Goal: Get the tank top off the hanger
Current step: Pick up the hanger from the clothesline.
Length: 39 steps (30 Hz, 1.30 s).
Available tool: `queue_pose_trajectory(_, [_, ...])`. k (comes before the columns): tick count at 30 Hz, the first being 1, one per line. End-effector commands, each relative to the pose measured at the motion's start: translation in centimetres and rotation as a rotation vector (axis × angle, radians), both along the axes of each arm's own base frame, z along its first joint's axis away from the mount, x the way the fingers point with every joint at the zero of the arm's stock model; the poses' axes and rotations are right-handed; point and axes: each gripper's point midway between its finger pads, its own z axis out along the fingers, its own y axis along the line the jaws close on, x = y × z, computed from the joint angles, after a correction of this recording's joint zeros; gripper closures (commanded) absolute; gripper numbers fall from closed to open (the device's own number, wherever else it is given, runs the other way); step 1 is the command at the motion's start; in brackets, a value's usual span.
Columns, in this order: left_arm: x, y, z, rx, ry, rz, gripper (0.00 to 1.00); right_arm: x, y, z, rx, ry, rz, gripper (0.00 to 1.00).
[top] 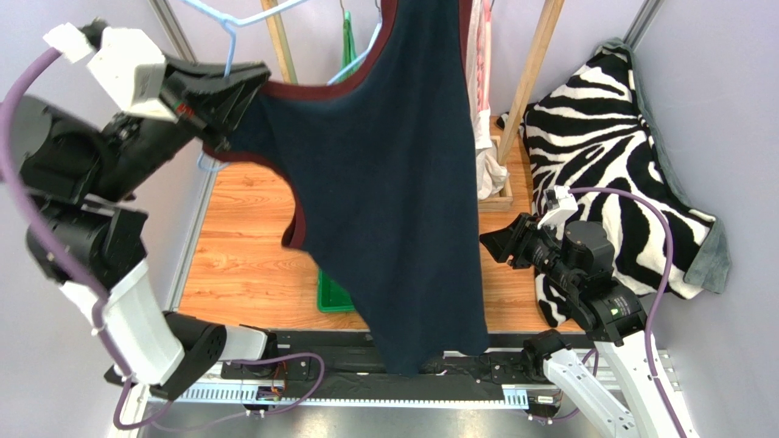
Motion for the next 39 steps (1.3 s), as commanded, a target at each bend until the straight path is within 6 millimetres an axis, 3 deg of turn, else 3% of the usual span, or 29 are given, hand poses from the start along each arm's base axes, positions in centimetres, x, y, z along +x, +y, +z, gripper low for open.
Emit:
queue_pose_trajectory(1, [0.5, 1.8, 5.4, -0.085, -0.222, 0.117, 1.00, 0.1, 0.2, 3.7, 0.052, -0.105, 0.000, 0.53])
queue_pose_trajectory(3, [0.0, 2.2, 6.7, -0.110, -0.267, 0.131, 1.00, 0.2, 0.2, 3.9, 0.046, -0.111, 0.005, 0.53])
queue_pose_trajectory(7, [0.1, 2.1, 7.3, -0.117, -0.289, 0.128, 1.00, 0.4, 0.3, 4.0, 0.042, -0.106, 0.007, 0.54])
queue_pose_trajectory(11, [-0.3, 2.4, 7.6, -0.109, -0.319, 0.147, 1.00, 0.7, 0.5, 3.6, 0.040, -0.099, 0.008, 0.55])
queue_pose_trajectory(14, [-0.5, 2.2, 6.6, -0.079, -0.295, 0.135, 1.00, 0.9, 0.6, 3.1, 0.037, -0.087, 0.009, 0.55])
queue_pose_trajectory(15, [0.4, 1.8, 5.2, -0.053, -0.242, 0.129, 1.00, 1.0, 0.6, 3.0, 0.036, -0.085, 0.008, 0.55])
queue_pose_trajectory(17, [-0.5, 1.6, 3.8, -0.019, -0.214, 0.103, 1.00, 1.1, 0.6, 2.8, 0.034, -0.080, 0.008, 0.56])
queue_pose_trajectory(21, [-0.6, 0.5, -2.1, 0.095, -0.049, 0.035, 1.00, 1.3, 0.9, 2.6, 0.037, -0.080, 0.017, 0.56])
queue_pose_trajectory(24, [-1.1, 0.1, -5.4, 0.147, 0.029, 0.003, 1.00, 1.5, 1.1, 2.7, 0.041, -0.080, 0.024, 0.56])
queue_pose_trajectory(29, [-1.6, 0.1, -8.1, 0.182, 0.094, -0.011, 1.00, 1.9, 1.5, 2.6, 0.046, -0.072, 0.035, 0.56])
queue_pose_trajectory(32, [-2.7, 0.2, -7.5, 0.177, 0.072, -0.021, 1.00, 2.0, 1.6, 2.7, 0.044, -0.077, 0.038, 0.57])
queue_pose_trajectory(36, [-5.6, 0.8, -3.8, 0.136, -0.039, -0.029, 1.00, 2.1, 1.6, 2.4, 0.038, -0.070, 0.038, 0.57])
queue_pose_trajectory(39, [-7.6, 0.8, -2.6, 0.116, -0.079, -0.061, 1.00, 2.2, 1.6, 2.3, 0.035, -0.070, 0.037, 0.57])
